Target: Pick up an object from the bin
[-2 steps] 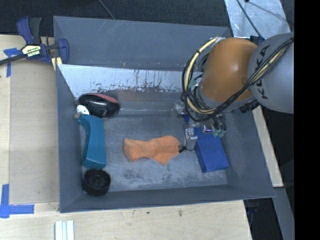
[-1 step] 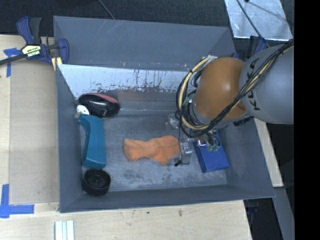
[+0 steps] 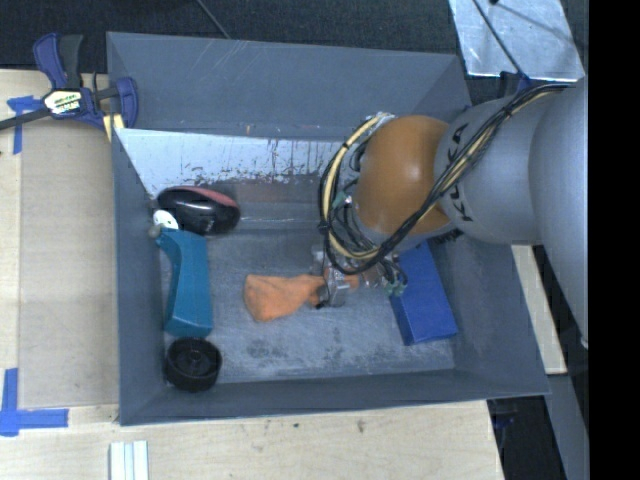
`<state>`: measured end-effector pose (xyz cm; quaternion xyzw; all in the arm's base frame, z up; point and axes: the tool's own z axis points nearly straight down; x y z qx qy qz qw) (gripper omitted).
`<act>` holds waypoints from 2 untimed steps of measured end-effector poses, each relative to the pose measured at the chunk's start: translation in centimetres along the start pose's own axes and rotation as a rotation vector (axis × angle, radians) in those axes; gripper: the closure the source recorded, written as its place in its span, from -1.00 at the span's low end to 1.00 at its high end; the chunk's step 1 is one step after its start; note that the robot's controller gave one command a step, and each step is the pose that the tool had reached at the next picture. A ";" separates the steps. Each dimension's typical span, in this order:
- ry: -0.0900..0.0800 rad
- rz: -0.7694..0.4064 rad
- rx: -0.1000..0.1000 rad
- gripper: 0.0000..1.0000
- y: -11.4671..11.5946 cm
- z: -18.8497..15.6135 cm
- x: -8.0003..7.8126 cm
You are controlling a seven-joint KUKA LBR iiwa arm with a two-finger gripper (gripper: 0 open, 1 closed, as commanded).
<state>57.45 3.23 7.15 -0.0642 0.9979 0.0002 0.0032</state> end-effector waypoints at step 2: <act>-0.002 -0.020 0.001 1.00 0.7 -16.7 -1.8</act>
Offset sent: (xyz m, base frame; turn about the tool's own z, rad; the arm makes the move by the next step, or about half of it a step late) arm 0.0134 0.0096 0.1641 -0.0208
